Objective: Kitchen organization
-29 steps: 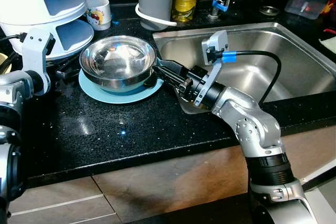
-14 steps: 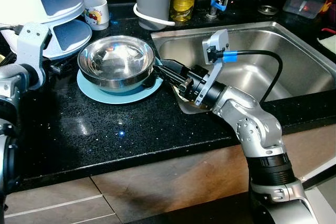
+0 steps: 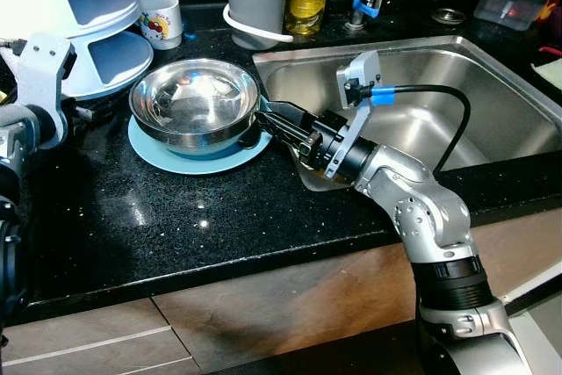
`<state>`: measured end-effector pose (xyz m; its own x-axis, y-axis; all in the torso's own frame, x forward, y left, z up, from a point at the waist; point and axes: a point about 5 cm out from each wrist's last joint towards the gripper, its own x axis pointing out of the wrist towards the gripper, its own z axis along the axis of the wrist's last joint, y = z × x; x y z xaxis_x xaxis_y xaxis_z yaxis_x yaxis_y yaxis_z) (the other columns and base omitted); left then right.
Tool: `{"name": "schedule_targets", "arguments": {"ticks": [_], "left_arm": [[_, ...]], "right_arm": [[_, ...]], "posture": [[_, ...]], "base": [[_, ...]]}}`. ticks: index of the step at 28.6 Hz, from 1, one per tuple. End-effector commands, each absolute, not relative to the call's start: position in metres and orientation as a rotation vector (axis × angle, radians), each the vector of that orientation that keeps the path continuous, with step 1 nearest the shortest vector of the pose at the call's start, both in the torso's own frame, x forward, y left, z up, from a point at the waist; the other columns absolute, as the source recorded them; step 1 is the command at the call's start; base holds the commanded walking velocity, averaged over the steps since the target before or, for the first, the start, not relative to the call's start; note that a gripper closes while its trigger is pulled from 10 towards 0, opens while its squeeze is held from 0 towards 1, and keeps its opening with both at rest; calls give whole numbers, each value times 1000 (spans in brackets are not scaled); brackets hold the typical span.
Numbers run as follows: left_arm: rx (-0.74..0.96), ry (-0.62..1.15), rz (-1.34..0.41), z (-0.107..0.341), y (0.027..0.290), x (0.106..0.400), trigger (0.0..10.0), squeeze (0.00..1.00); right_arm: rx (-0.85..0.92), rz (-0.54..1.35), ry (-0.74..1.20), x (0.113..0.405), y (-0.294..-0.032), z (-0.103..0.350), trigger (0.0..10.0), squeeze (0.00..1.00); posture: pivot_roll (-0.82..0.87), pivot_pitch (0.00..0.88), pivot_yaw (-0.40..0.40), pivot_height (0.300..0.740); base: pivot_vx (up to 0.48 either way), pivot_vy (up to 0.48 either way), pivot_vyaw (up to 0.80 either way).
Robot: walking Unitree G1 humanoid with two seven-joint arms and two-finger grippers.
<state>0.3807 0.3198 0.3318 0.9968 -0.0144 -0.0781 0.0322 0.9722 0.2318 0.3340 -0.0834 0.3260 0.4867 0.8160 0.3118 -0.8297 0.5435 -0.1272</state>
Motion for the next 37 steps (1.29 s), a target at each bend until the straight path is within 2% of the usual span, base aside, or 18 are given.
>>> {"name": "schedule_targets", "arguments": {"ticks": [1, 9, 10, 13, 24, 31, 32, 33, 34, 36, 37], "left_arm": [[207, 151, -5, 316, 326, 379, 10000, 0], [161, 171, 22, 303, 326, 380, 10000, 0], [90, 193, 30, 296, 325, 380, 10000, 0], [19, 223, 36, 290, 323, 381, 10000, 0], [73, 339, -10, 278, 315, 382, 10000, 0], [158, 463, -150, 264, 301, 383, 10000, 0], [170, 476, -167, 263, 300, 383, 9529, 0], [170, 476, -167, 263, 300, 383, 9529, 0], [177, 484, -176, 262, 299, 383, 8902, 0], [197, 503, -182, 259, 299, 382, 6706, 0], [200, 507, -181, 258, 299, 382, 4706, 0]], "right_arm": [[13, 1020, -354, 333, -80, 328, 10000, 0], [7, 1024, -343, 332, -80, 325, 10000, 0], [-6, 1034, -338, 332, -79, 325, 10000, 0], [-20, 1044, -333, 331, -78, 325, 10000, 0], [-34, 1047, -328, 332, -78, 327, 10000, 0], [-59, 1057, -316, 333, -77, 325, 10000, 0], [-61, 1056, -314, 333, -77, 325, 10000, 0], [-61, 1056, -314, 333, -77, 325, 10000, 0], [-62, 1055, -313, 334, -77, 325, 10000, 0], [-67, 1056, -309, 334, -77, 324, 10000, 0], [-69, 1056, -308, 334, -77, 324, 10000, 0]], "posture": [[-37, 272, -37, 740], [-43, 268, -47, 740], [-47, 268, -48, 740], [-49, 276, -45, 740], [-47, 288, -43, 740], [-46, 291, -43, 740], [-45, 289, -43, 740], [-45, 289, -43, 740], [-45, 289, -43, 740], [-41, 291, -41, 740], [-41, 293, -41, 740]], "base": [[0, 0, 0], [0, 0, 0], [0, 0, 0], [0, 0, 0], [0, 0, 0], [0, 0, 0], [0, 0, 0], [0, 0, 0], [0, 0, 0], [0, 0, 0], [0, 0, 0]]}}
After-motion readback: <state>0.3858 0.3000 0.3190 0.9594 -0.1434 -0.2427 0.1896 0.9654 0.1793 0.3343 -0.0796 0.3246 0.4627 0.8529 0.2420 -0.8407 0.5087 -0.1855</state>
